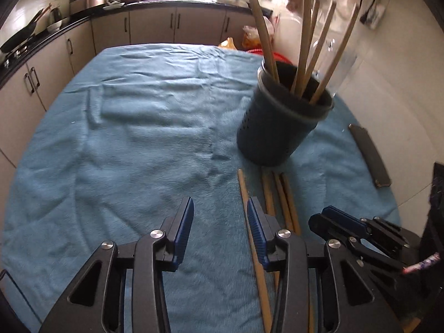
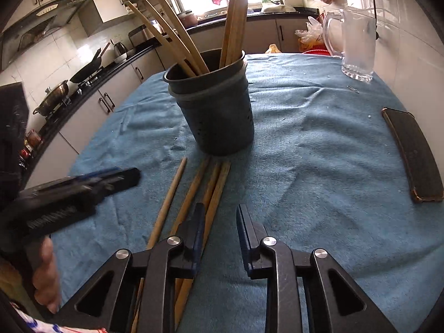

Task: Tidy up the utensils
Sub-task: 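Move both tools back to the loose chopsticks and close on one each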

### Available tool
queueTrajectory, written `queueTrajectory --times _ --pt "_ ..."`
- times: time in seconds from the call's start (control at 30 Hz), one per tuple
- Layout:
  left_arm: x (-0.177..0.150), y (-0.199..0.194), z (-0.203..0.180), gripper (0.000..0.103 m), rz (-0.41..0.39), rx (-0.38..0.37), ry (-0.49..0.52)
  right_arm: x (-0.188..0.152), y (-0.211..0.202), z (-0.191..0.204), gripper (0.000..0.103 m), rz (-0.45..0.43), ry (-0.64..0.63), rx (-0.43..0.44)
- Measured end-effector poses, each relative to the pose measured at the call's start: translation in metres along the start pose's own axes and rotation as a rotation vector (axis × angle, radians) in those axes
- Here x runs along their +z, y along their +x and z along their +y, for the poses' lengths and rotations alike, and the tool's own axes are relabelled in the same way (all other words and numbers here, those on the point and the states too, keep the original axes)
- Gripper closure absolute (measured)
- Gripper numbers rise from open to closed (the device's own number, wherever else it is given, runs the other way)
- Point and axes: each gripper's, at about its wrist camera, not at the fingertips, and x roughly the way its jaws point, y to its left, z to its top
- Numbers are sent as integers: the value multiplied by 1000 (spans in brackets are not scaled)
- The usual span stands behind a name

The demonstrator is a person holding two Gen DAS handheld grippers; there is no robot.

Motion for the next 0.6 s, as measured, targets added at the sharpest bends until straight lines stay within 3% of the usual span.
queueTrajectory --times 0.23,0.4,0.47,0.6 --pt "9 36 -17 75 42 27 54 11 24 8 86 35 -31 -50" --pt "12 39 -20 85 28 65 83 19 31 5 89 35 -29 -78" --pt "12 40 -17 96 28 82 88 23 33 3 91 38 -23 -82" --pt "8 34 -4 96 54 70 83 16 23 -4 92 80 -61 -94"
